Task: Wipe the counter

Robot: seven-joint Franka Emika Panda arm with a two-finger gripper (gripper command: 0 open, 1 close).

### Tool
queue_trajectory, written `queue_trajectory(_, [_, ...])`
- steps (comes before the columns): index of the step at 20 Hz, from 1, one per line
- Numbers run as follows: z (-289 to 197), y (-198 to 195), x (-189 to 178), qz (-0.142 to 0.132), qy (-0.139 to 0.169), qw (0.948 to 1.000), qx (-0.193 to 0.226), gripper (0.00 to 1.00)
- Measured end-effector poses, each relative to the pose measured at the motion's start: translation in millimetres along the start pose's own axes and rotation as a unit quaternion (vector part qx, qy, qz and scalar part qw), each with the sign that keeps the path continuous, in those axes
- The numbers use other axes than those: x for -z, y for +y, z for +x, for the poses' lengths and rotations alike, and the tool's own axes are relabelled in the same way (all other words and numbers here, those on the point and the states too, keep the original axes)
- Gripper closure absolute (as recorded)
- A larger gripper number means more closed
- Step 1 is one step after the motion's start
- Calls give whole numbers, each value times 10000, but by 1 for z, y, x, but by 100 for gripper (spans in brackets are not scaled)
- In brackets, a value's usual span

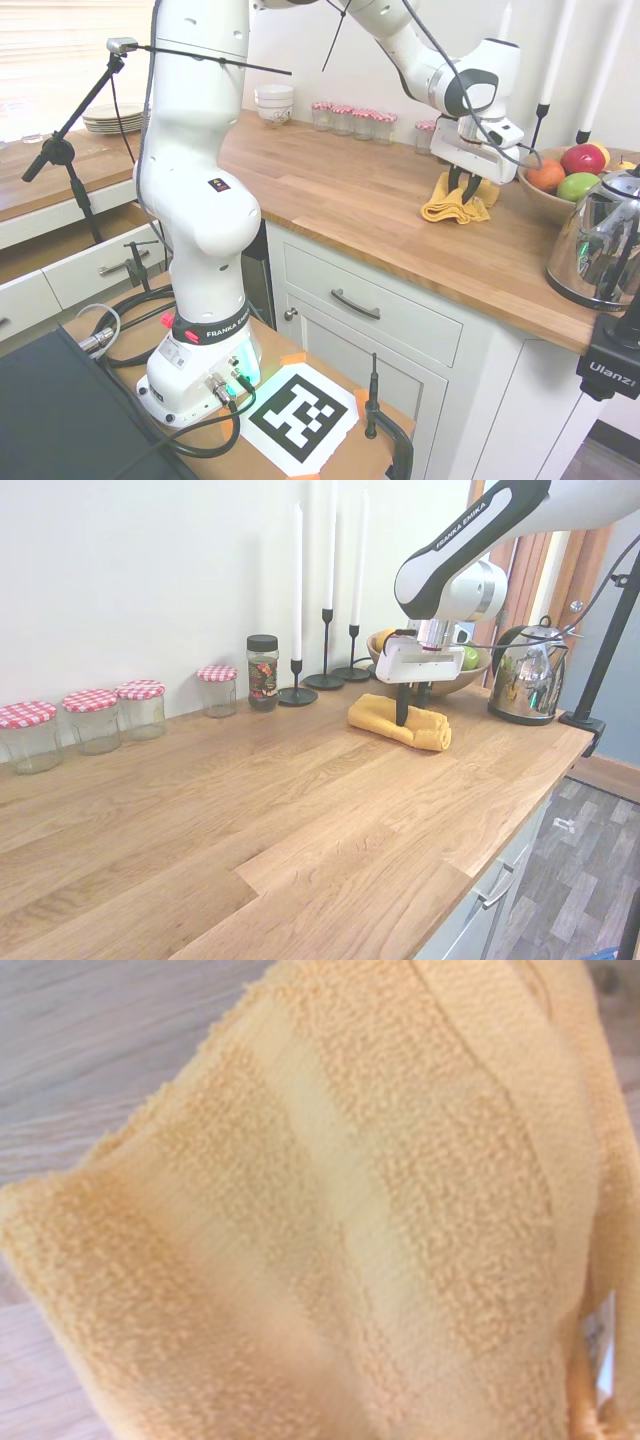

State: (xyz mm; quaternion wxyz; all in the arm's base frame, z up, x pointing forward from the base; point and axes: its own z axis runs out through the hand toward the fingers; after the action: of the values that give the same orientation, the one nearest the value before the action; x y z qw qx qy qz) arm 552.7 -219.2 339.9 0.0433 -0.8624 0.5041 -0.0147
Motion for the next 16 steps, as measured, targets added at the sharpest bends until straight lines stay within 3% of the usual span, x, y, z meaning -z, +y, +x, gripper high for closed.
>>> queue_trajectory(16, [-19, 62, 29, 291, 195, 9991, -258, 0])
